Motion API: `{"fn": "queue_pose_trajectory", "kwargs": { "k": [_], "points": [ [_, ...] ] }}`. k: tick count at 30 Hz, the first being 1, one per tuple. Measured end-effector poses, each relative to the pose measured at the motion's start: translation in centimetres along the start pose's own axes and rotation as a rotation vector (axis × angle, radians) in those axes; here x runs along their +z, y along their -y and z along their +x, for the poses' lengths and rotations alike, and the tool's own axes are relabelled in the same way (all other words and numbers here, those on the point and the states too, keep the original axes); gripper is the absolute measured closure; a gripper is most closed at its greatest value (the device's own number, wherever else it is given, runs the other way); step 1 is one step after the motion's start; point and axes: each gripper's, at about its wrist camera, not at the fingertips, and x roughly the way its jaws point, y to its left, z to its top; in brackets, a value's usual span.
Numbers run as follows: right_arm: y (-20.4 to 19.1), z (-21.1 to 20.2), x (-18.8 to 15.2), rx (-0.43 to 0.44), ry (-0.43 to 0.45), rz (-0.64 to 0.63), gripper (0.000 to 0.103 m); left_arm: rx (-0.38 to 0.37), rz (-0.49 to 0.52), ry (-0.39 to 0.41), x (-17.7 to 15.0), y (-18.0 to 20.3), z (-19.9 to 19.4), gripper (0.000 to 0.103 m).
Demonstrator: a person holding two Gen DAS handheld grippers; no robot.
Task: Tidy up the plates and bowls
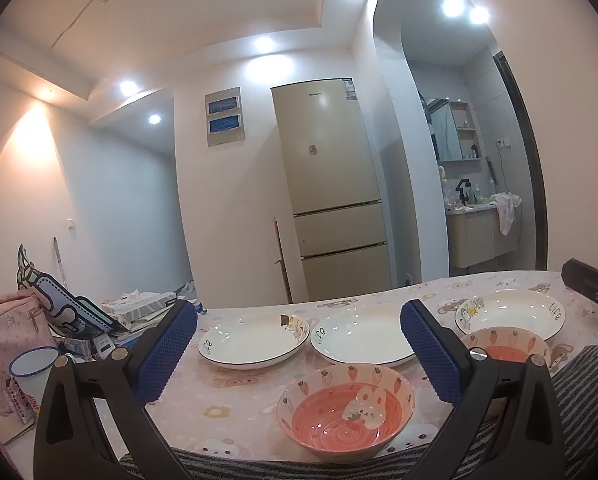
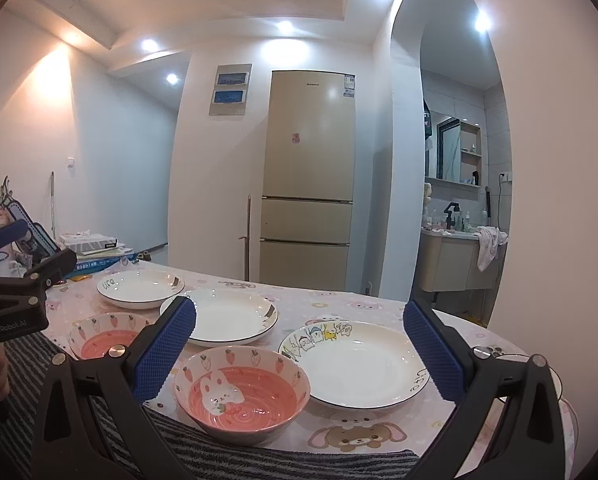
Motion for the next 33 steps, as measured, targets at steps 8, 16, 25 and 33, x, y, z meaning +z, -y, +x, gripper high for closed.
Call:
{"fn": "queue_pose_trajectory", "kwargs": {
  "k": [8,16,25,33],
  "points": [
    [-0.2,0.0,-0.1,0.016,0.002,-0.005,0.000,0.002,0.000,0.012,0.2,-0.2,-0.3,0.000],
    [0.1,0.5,-0.1,0.020,-0.032,0.008,0.000,-0.005,-0.076,0.009,0.1,-1.9,-0.3,0.000],
    [0.2,0.6,0.0,0.026,-0.042,0.014,0.000,-0.007,-0.119,0.025,0.0,-2.7,-0.8,0.000],
    [0.3,1.2,-0.2,0.028,-0.064,0.014,0.000,-0.006,-0.132,0.026,0.2,-2.9,-1.1,0.000]
  ]
}}
